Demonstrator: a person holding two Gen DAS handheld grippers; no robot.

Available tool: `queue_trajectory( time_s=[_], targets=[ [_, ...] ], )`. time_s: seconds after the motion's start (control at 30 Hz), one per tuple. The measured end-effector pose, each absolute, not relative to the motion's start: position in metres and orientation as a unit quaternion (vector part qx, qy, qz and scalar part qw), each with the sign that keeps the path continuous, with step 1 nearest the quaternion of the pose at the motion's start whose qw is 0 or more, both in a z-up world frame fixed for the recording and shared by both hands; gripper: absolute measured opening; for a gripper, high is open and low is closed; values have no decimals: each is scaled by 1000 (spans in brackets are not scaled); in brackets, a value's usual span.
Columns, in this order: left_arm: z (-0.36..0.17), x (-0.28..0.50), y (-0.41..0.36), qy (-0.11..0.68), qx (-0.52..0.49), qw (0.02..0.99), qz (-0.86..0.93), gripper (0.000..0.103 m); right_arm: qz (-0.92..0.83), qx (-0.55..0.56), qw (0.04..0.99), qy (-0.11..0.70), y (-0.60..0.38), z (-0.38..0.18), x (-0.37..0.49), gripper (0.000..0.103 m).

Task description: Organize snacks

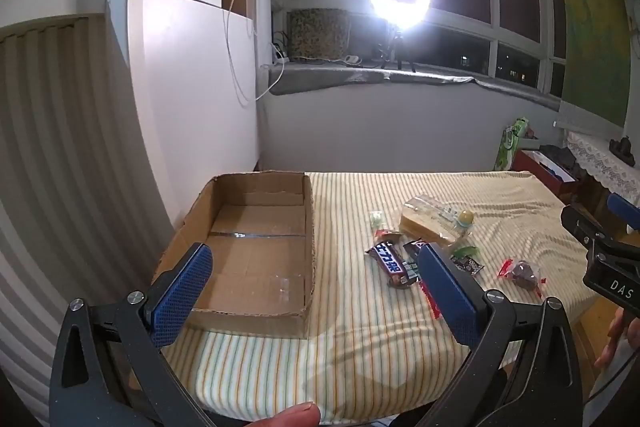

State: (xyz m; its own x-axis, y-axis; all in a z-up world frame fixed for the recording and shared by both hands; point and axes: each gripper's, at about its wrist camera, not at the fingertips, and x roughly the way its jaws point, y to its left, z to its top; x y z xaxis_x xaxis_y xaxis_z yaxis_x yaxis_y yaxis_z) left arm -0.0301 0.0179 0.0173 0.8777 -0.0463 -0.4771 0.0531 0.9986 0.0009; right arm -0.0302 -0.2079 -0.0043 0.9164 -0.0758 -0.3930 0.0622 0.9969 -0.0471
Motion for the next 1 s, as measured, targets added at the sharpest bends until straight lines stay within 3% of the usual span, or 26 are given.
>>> queue_trajectory(
  time_s=[1.0],
  targets=[
    [18,-31,11,247,17,968,-30,102,-40,-10,978,206,-217,-5,-28,103]
  ],
)
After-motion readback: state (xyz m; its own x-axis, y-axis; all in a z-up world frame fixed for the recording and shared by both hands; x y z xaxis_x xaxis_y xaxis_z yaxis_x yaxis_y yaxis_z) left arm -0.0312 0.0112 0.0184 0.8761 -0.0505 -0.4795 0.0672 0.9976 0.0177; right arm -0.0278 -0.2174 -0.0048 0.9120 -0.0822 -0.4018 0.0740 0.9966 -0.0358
